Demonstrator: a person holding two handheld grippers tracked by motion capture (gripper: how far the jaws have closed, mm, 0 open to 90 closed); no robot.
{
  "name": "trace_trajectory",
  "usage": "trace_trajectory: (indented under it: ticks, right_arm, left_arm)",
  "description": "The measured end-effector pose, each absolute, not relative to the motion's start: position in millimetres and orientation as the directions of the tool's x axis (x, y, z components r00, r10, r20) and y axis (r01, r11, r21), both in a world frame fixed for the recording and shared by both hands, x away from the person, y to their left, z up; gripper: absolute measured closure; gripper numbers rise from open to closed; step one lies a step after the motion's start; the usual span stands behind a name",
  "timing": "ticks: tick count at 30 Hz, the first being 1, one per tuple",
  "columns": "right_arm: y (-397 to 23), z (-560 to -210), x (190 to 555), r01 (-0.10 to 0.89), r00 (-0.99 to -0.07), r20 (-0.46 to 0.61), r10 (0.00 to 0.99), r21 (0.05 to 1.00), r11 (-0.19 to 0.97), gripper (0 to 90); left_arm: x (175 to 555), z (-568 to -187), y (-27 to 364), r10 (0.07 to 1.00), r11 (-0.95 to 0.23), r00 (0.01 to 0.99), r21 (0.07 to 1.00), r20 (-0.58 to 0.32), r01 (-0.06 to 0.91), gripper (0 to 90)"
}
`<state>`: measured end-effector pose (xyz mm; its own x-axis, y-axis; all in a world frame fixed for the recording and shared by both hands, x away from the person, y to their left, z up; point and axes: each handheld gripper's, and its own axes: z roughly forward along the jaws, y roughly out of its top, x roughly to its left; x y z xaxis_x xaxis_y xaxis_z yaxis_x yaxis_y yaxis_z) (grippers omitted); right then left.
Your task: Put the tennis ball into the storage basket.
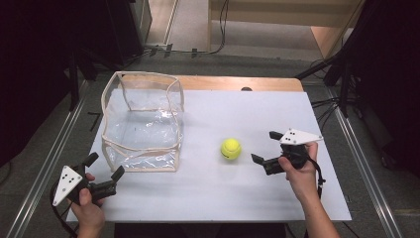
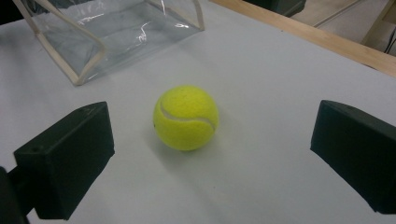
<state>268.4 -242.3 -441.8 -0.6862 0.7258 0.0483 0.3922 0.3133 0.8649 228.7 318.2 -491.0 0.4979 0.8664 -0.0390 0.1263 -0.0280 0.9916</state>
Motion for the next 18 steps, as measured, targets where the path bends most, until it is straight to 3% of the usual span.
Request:
trace_trajectory:
  ticks: [18]
  right_arm:
    - [-210, -443, 292, 0.419, -0.732, 0.045, 0.68, 0.816, 0.397, 0.0]
  left_arm:
    - [228, -491, 318, 0.865, -0.032, 0.501, 0.992, -0.034, 0.123, 0.0]
